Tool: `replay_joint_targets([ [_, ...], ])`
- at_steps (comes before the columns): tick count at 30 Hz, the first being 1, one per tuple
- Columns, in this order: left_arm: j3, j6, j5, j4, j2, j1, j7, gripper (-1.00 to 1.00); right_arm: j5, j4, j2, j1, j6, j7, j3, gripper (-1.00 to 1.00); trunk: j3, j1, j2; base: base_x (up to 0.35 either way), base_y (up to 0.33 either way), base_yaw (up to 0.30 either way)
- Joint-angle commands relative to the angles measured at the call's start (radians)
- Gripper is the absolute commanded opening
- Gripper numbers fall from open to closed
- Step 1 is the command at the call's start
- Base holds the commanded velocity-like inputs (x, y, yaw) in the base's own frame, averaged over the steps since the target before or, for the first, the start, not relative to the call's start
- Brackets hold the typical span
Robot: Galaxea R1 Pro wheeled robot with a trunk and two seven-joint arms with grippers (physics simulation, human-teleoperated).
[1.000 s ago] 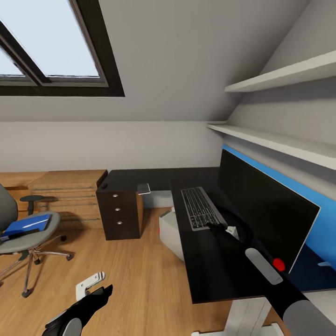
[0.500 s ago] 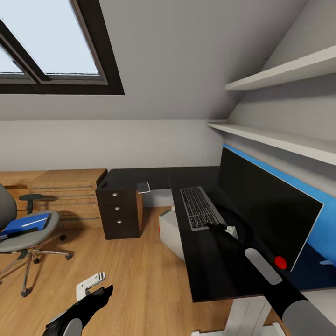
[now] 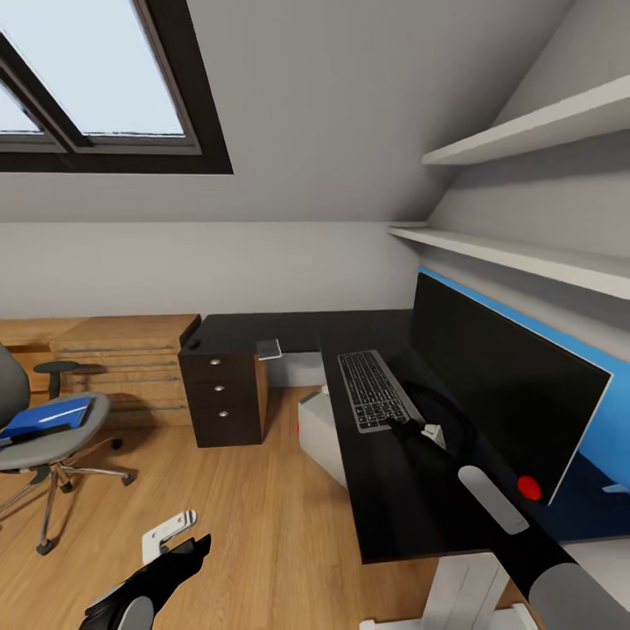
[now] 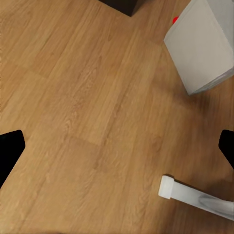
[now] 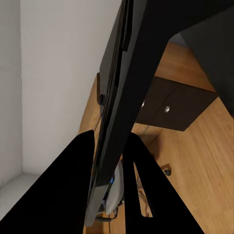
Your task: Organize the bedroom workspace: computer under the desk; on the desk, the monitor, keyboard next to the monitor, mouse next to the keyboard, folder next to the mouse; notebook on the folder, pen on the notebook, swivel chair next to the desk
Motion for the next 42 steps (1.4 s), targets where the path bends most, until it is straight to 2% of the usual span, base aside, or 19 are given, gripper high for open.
replay_joint_targets([
  [1, 0.001, 0.003, 0.011, -0.002, -0.001, 0.000, 0.008, 1.00, -0.010, 0.001, -0.001, -0.001, 0.001, 0.008, 0.003, -1.00, -0.004, 0.004, -0.008, 0.000, 0.000, 0.000],
  [42, -0.006, -0.001, 0.011, -0.002, -0.002, 0.000, 0.028, 1.00, -0.011, 0.001, -0.002, 0.018, 0.001, 0.006, 0.009, -1.00, -0.133, 0.161, -0.295, 0.000, 0.000, 0.000],
])
